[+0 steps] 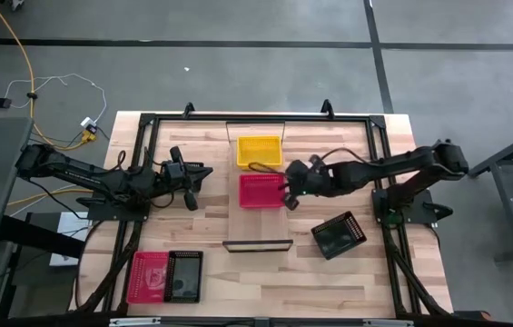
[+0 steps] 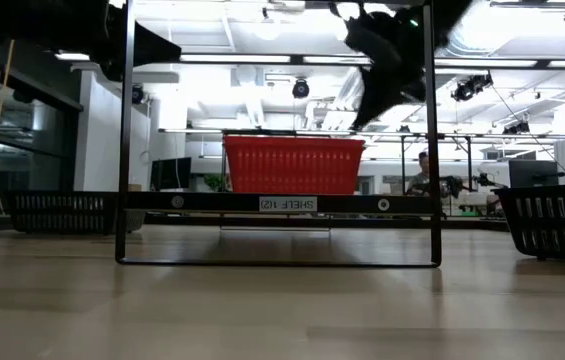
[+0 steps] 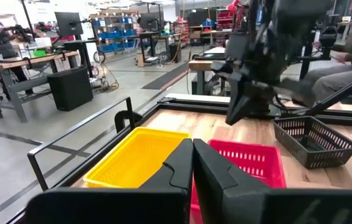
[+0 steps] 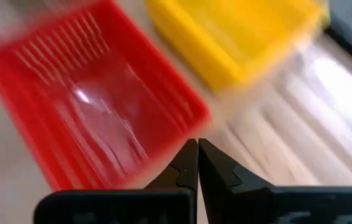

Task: Stack baskets on shelf by color
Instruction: Stack the right red bin on the red bin on the shelf

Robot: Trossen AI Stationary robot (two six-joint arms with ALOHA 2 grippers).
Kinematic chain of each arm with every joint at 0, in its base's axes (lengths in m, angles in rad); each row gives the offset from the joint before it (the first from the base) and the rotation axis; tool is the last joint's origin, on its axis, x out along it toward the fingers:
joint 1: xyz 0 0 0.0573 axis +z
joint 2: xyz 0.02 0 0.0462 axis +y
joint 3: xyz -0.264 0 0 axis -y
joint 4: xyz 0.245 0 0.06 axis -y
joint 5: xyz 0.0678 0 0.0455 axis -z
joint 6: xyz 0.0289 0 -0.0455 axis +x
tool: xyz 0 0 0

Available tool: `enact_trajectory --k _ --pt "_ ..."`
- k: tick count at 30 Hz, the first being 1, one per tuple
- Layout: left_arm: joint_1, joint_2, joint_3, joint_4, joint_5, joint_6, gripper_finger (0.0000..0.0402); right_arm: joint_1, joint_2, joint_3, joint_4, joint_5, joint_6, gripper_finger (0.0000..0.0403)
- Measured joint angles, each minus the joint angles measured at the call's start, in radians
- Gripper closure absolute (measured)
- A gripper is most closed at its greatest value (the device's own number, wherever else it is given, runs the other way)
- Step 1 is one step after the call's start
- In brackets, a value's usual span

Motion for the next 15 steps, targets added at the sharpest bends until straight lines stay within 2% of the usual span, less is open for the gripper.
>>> enact_trajectory --k 5,15 --pt "0.0 0.0 0.0 0.0 0.0 -0.007 0.0401 0.04 0.023 -0.001 -0.183 0.021 0.119 0.0403" --pt "0.0 0.0 0.0 0.0 0.0 -0.026 0.0402 0.049 0.099 -0.001 -0.087 0.024 0.073 0.0403"
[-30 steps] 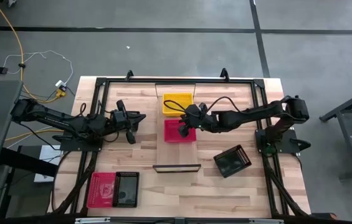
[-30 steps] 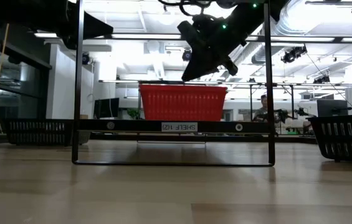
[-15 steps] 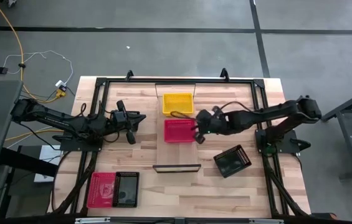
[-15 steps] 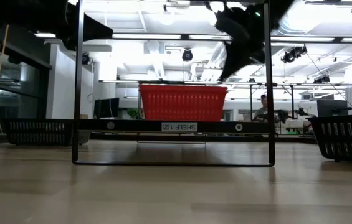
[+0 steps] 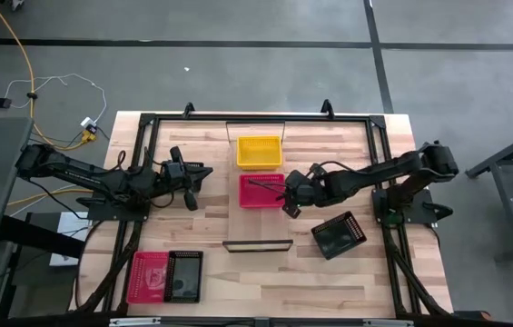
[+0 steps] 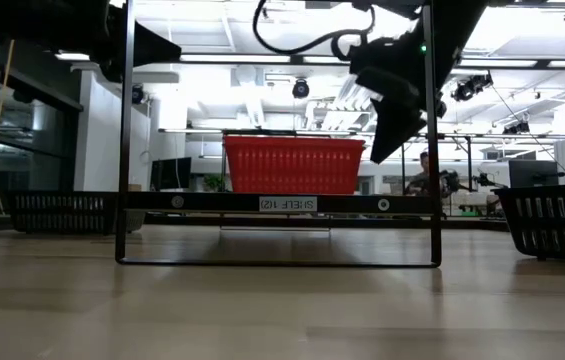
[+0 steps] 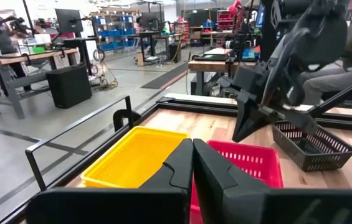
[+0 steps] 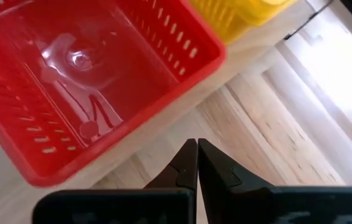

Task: Stack baskets on shelf by color
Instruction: Stack the right red bin on the red bin on the shelf, then stack the red bin on the red bin on the shelf

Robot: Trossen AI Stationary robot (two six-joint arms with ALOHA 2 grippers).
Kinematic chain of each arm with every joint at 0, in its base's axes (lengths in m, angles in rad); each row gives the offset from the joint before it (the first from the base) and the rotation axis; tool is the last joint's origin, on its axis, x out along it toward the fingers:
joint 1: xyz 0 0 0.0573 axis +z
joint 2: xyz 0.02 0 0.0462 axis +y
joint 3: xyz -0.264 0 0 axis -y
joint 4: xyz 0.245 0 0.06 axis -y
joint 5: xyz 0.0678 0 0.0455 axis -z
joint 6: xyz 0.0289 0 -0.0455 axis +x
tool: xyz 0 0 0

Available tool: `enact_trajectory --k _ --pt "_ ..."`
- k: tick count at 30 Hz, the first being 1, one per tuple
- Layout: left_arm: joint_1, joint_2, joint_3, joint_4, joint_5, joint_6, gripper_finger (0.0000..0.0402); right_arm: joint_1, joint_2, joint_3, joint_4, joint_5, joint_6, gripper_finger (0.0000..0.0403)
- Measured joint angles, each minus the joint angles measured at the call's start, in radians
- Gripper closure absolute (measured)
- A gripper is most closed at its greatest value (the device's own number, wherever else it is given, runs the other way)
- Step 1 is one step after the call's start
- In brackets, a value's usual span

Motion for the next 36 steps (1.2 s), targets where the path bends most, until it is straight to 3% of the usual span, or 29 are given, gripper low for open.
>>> enact_trajectory --k 28,36 --pt "0.0 0.0 0.0 -0.001 0.003 -0.007 0.0401 -0.02 0.028 0.0 0.159 -0.051 -0.077 0.0403" --pt "0.0 0.0 0.0 -0.041 0.057 -0.036 0.0402 -0.02 -0.019 0.0 -0.024 0.031 -0.096 0.0403"
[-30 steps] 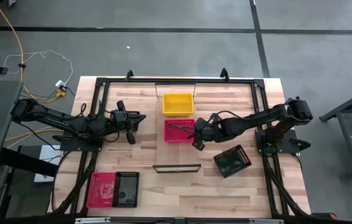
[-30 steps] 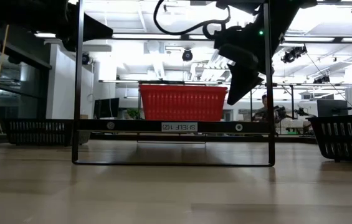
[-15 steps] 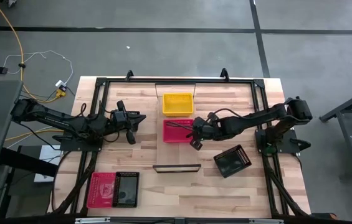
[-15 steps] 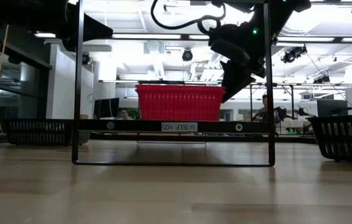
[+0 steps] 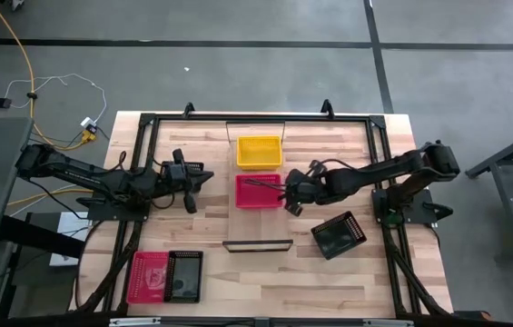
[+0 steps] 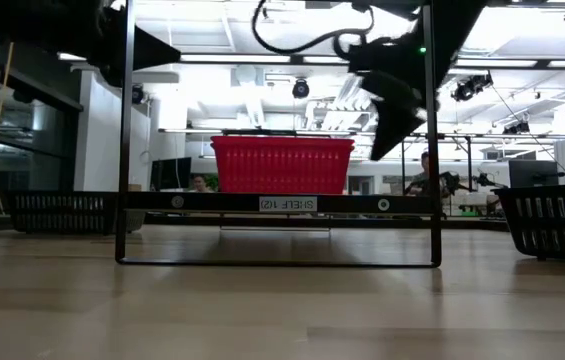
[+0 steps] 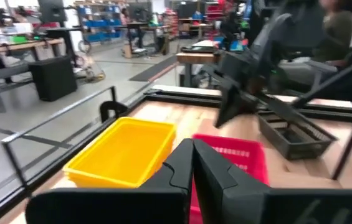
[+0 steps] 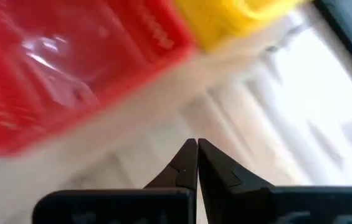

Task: Stack baskets on shelf by color
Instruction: Stack the red bin on the red bin on the shelf

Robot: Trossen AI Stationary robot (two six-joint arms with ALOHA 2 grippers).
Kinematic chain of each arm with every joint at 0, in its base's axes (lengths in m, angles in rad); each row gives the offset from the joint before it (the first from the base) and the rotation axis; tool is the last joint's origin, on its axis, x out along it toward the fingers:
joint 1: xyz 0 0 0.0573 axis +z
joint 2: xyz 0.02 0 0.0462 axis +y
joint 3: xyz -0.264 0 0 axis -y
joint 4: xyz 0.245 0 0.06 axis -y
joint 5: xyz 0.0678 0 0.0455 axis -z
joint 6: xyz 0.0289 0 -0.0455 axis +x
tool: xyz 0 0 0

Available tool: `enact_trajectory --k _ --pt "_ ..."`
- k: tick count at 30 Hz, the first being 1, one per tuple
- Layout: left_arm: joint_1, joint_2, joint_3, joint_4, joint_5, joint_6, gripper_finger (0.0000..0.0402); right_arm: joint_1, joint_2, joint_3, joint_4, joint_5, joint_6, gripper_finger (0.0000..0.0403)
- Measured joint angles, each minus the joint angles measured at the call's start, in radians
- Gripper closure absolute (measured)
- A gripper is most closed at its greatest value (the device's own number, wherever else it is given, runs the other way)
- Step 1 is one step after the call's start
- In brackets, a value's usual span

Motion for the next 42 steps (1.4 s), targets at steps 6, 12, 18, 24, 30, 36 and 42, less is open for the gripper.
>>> enact_trajectory --k 6,12,18,24,30,36,42 --pt "0.0 0.0 0.104 -0.223 0.117 -0.077 0.0384 0.0 -0.09 0.0 -0.167 0.087 0.004 0.0403" --pt "-0.011 0.07 0.34 -0.725 0.333 -0.237 0.0312 0.0 -0.139 0.0 -0.202 0.13 0.0 0.0403" --pt "-0.129 0.158 0.447 -0.998 0.628 -0.447 0.0227 0.0 -0.135 0.0 -0.181 0.133 -0.019 0.0403" --pt "-0.315 0.227 0.449 -1.228 0.6 -0.626 0.0184 0.0 -0.135 0.0 -0.166 0.128 -0.041 0.0403" --pt "-0.478 0.28 0.449 -1.37 0.521 -0.767 0.0179 0.0 -0.135 0.0 -0.167 0.124 -0.041 0.0403" --pt "-0.598 0.322 0.44 -1.361 0.521 -0.876 0.0179 0.0 -0.134 0.0 -0.166 0.123 -0.041 0.0403" --pt "-0.649 0.365 0.369 -1.347 0.525 -0.938 0.0179 0.0 -0.134 0.0 -0.164 0.123 -0.044 0.0403"
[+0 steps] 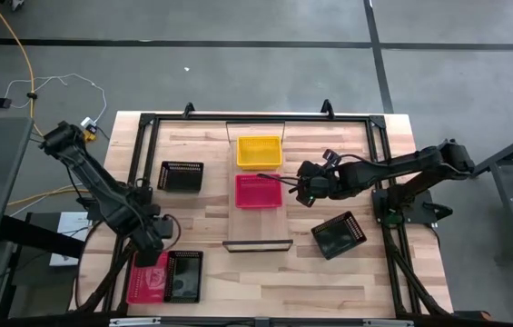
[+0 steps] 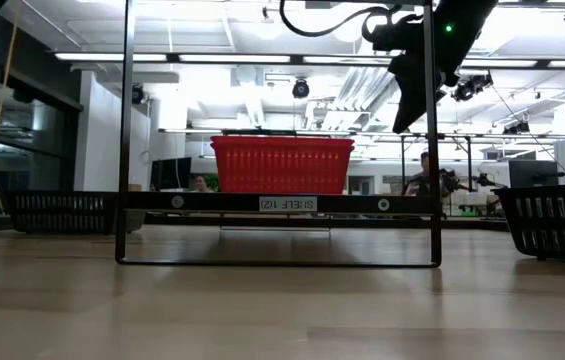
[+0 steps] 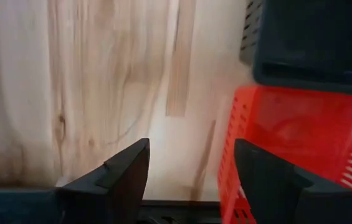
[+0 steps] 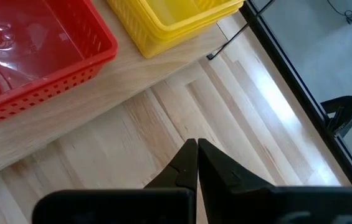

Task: Stack baskets on shelf by color
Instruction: Stack the red bin on the red bin on the shelf

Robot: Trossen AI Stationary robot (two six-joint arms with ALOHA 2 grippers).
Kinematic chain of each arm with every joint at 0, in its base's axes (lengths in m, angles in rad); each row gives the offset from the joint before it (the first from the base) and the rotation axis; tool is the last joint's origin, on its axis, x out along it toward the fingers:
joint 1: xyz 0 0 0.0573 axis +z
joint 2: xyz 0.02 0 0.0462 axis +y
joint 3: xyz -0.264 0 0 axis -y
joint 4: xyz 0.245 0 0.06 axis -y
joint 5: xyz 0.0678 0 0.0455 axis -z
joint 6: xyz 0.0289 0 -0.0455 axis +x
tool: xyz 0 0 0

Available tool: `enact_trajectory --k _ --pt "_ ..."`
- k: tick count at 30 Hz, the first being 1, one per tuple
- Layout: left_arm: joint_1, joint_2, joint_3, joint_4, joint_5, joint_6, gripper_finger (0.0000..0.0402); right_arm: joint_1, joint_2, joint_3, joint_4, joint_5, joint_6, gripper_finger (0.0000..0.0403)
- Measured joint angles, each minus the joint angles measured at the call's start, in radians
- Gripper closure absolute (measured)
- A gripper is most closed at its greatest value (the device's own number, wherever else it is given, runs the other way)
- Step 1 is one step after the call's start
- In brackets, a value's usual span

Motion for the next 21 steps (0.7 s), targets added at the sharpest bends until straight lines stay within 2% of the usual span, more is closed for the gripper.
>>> enact_trajectory --k 9,17,21 --pt "-0.016 0.019 -0.033 0.097 0.056 -0.011 0.0179 0.0 0.0 0.0 -0.001 0.001 -0.001 0.0403" --pt "-0.016 0.01 -0.033 0.074 0.087 0.004 0.0179 0.0 0.0 0.0 0.006 0.002 -0.019 0.0403" --pt "-0.016 -0.008 -0.033 0.075 0.177 -0.011 0.0179 0.0 0.0 0.0 0.007 0.002 -0.019 0.0403"
